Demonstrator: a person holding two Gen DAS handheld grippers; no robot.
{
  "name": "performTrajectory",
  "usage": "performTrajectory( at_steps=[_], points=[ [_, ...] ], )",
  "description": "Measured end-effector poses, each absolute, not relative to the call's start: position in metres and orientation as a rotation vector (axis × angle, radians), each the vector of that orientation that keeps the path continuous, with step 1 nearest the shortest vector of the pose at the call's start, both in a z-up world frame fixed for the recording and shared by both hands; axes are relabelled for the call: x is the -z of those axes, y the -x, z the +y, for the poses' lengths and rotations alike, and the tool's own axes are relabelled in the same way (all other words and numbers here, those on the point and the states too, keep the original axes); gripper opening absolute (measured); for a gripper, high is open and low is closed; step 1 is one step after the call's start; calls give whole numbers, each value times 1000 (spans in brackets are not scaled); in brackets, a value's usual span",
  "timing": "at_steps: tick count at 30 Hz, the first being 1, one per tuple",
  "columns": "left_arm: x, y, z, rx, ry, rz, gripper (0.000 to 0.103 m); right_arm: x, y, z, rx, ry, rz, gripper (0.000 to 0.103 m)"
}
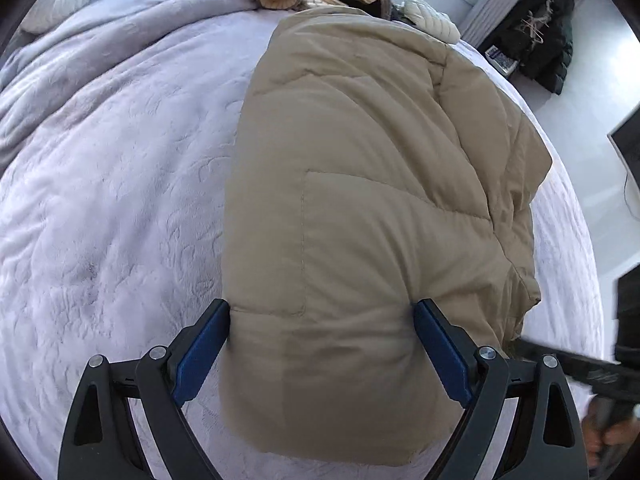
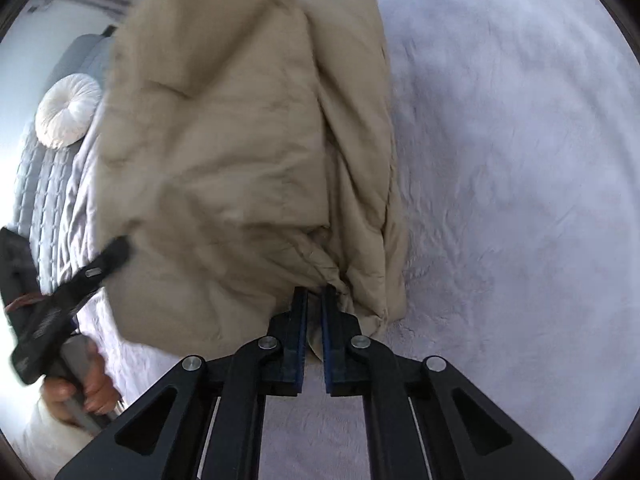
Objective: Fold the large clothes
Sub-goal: 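Lower the coat bundle onto the bed with both tools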
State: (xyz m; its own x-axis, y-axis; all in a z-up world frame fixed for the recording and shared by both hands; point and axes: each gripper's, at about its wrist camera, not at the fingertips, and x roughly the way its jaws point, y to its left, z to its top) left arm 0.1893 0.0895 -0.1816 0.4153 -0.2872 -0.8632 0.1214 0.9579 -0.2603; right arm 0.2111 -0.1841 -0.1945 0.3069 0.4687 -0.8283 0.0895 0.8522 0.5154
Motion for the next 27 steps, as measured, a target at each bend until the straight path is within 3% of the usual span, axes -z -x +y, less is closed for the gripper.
performTrajectory(
  at_steps=[6,9,18,27],
  points=[
    [182,-191,90,274,143,1125,93,123,-259,-187,-282,-440,1007,7],
    [182,-194,90,269,141,1136,93,114,-290,-172,-224,-363,960,7],
    [177,-202,76,279,104,1149,96,199,-357,-180,-104,-492,1144,4],
    [171,-201,79,231,80,1177,96,170,-337,-182,-122,-513,1156,9]
  ],
)
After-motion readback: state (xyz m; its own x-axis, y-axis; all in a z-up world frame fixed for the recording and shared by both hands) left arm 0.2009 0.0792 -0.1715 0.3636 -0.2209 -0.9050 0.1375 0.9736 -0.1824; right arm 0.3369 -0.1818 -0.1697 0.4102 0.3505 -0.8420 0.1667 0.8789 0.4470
